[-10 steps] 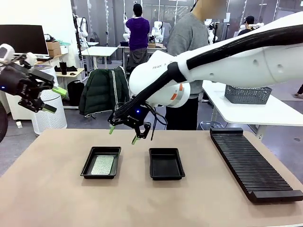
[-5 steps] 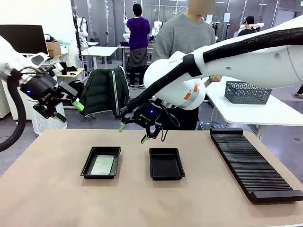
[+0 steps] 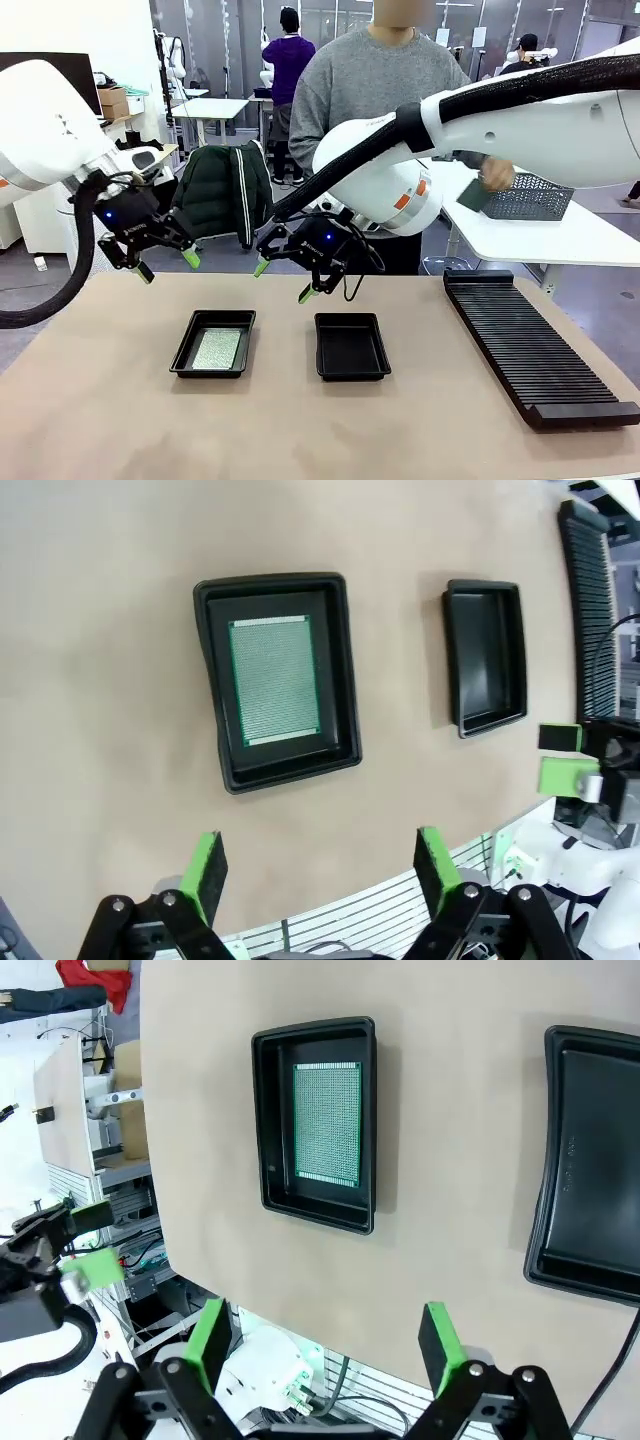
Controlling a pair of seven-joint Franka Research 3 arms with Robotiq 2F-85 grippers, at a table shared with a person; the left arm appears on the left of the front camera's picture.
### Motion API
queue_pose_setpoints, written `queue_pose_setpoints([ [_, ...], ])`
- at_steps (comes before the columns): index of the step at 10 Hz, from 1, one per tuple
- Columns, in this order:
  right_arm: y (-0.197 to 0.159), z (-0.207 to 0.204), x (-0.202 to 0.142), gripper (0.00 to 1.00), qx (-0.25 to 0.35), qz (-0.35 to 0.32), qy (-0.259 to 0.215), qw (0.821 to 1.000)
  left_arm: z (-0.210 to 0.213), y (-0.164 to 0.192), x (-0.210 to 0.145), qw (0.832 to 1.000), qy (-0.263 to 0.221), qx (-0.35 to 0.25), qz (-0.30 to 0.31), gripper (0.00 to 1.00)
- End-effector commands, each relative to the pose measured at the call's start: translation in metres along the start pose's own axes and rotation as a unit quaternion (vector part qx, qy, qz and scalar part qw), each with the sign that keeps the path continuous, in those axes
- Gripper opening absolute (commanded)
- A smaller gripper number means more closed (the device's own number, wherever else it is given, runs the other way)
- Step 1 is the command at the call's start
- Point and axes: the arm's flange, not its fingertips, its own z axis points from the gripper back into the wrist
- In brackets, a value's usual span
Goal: Inspect and transfer BCBs to ESD trays.
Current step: Pick up the ESD tray and place it on the left side of the table.
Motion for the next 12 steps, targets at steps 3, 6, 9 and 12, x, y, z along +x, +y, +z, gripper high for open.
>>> queue_pose_setpoints([
  [3,-0.009,0.002,-0.005,1.00,0.022,0.009,-0.004,1.000,-0.031,-0.008,0.002,0.997,0.005,0.083,-0.002,1.00],
  [6,-0.007,-0.001,-0.006,1.00,0.027,0.007,-0.003,1.000,-0.059,-0.012,0.005,0.994,0.009,0.111,-0.006,1.00],
  [9,-0.006,-0.001,-0.007,1.00,0.028,0.005,-0.006,1.000,-0.078,-0.010,0.005,0.992,0.010,0.127,0.003,1.00],
  [12,-0.008,-0.004,-0.006,1.00,0.029,0.003,-0.002,1.000,-0.101,-0.004,0.007,0.991,0.003,0.137,0.002,1.00],
])
